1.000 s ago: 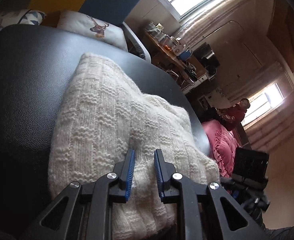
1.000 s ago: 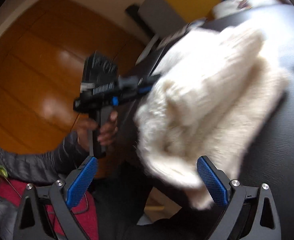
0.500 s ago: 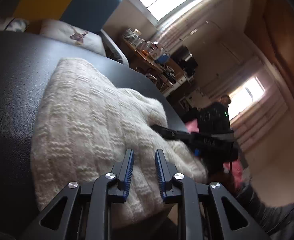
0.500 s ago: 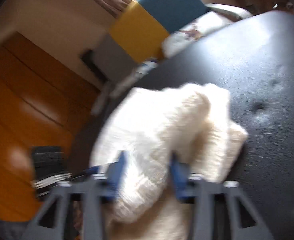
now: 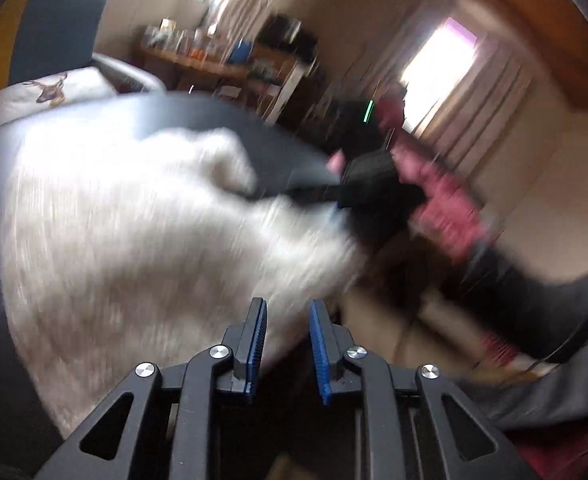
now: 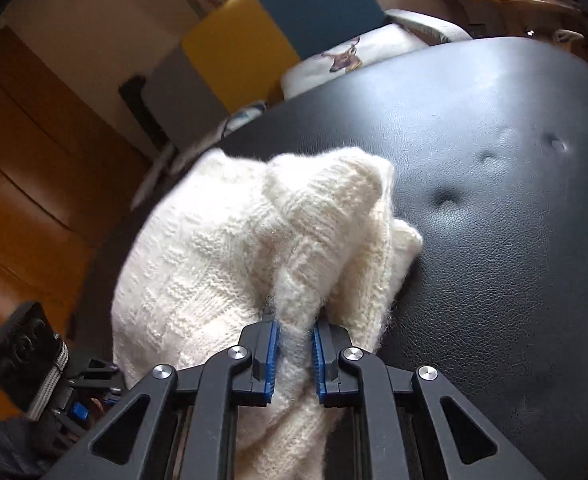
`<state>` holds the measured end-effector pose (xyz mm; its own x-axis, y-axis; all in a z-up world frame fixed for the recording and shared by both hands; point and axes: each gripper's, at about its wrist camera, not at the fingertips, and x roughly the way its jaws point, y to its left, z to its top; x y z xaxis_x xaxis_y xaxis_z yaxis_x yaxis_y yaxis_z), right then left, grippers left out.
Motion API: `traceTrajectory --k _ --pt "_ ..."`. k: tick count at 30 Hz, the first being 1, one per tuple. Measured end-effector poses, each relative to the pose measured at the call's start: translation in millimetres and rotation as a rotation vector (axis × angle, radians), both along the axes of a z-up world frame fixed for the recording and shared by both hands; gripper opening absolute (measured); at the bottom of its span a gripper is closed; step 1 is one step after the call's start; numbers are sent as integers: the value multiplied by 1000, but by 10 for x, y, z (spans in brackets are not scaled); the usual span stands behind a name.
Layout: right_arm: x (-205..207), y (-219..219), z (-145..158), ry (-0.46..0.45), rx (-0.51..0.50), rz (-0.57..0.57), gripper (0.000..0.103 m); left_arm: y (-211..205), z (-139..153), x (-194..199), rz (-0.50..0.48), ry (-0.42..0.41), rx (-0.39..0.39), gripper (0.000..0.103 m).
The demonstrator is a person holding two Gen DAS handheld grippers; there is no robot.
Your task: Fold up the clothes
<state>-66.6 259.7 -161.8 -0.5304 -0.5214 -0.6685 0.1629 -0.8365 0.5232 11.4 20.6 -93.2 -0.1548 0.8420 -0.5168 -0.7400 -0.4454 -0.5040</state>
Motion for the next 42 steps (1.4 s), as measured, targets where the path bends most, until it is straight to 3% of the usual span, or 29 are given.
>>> traceTrajectory --k 5,8,9,10,11,12,14,17,22,25,29,32,35,39,40,42 --pt "-54 -53 162 67 28 53 15 315 -9 -234 17 -13 11 22" --pt "-54 -58 274 110 16 80 15 710 -278 -190 -87 -59 -86 22" --pt "-34 -68 269 117 19 88 15 857 -434 -100 -123 -56 -154 22" --pt "15 -68 189 87 27 89 15 913 -501 -1 -127 -14 -175 22" --pt "64 -67 108 56 36 89 15 918 -507 64 -124 16 -168 22" --pt "115 -61 30 28 41 89 15 907 -507 55 -121 -10 -153 22" --pt "250 131 -58 36 -78 56 15 884 -512 3 -109 -66 -130 22" --pt "264 193 -89 47 -124 51 17 896 -487 37 -106 -46 -145 22" --pt "214 130 297 98 -20 57 33 886 -420 106 -75 -19 -150 25" --pt "229 51 525 156 49 66 41 759 -268 140 -52 -20 -104 25" --pt "164 -165 743 223 130 91 42 484 -13 213 1 45 -48 26" --pt "156 -235 839 253 128 86 42 432 -4 217 37 86 -83 26" --pt "45 -341 770 213 146 102 45 514 -96 175 52 93 -142 26" --pt "-37 -336 396 63 248 79 45 769 -365 222 36 94 -245 26" --pt "-24 -275 321 66 225 66 46 822 -392 275 40 123 -246 26" --pt "-6 -167 218 73 179 52 46 867 -383 269 49 80 -235 26"
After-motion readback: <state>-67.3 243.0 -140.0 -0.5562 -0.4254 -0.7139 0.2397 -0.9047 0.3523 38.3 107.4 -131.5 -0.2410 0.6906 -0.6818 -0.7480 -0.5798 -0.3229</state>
